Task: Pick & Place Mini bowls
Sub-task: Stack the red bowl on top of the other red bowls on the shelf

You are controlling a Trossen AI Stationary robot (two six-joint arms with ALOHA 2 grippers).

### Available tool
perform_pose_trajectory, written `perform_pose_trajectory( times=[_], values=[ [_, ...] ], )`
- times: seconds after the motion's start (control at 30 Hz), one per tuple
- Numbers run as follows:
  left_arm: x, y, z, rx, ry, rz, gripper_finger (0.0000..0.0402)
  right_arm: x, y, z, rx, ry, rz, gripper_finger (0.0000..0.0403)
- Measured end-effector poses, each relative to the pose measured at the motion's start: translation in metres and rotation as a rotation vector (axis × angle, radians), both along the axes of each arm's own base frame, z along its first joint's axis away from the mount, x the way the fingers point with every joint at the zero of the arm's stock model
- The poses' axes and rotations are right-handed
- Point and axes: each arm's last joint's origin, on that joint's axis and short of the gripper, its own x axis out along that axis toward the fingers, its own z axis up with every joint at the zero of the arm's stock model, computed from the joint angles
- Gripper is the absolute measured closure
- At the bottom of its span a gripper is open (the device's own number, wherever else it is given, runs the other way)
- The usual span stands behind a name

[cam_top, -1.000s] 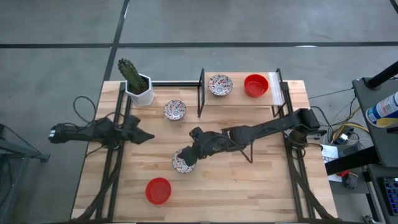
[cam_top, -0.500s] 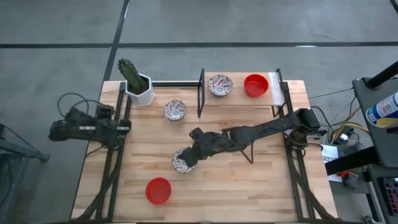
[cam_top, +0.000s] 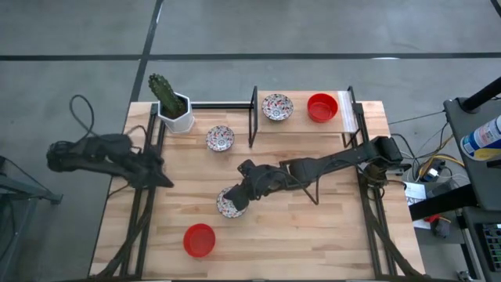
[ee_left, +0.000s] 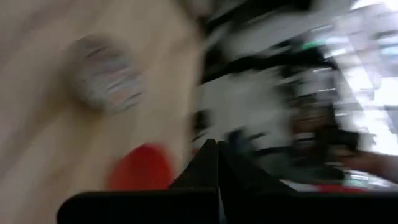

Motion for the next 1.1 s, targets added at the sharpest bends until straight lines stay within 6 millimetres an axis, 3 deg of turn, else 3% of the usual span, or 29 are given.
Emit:
perform_pose_trajectory(
  times=[0.2,0.37,0.53,0.8,0.97,1.1],
  values=[
    [0.008,-0.001,-0.011,0.102,0.369,-0.027,0.0401,0.0,0.0,0.0,0.003,0.001,-0.002,0.0271],
    [0.029,-0.009,-0.01,0.153,0.412,-0.13,0.0401,0.0,0.0,0.0,0.004,0.001,-0.003,0.0271],
    [0.05,-0.019,-0.022,0.232,0.506,-0.192,0.0401,0.0,0.0,0.0,0.008,0.0,-0.005,0.0271],
    [0.066,-0.049,-0.038,0.276,0.594,-0.347,0.0401,0.0,0.0,0.002,0.012,-0.005,-0.006,0.0271],
    [0.082,-0.066,-0.043,0.232,0.544,-0.35,0.0401,0.0,0.0,0.002,0.008,-0.007,-0.004,0.0271],
    [0.094,-0.072,-0.052,0.172,0.616,-0.273,0.0401,0.0,0.0,0.002,0.002,-0.008,-0.001,0.0271]
  ],
)
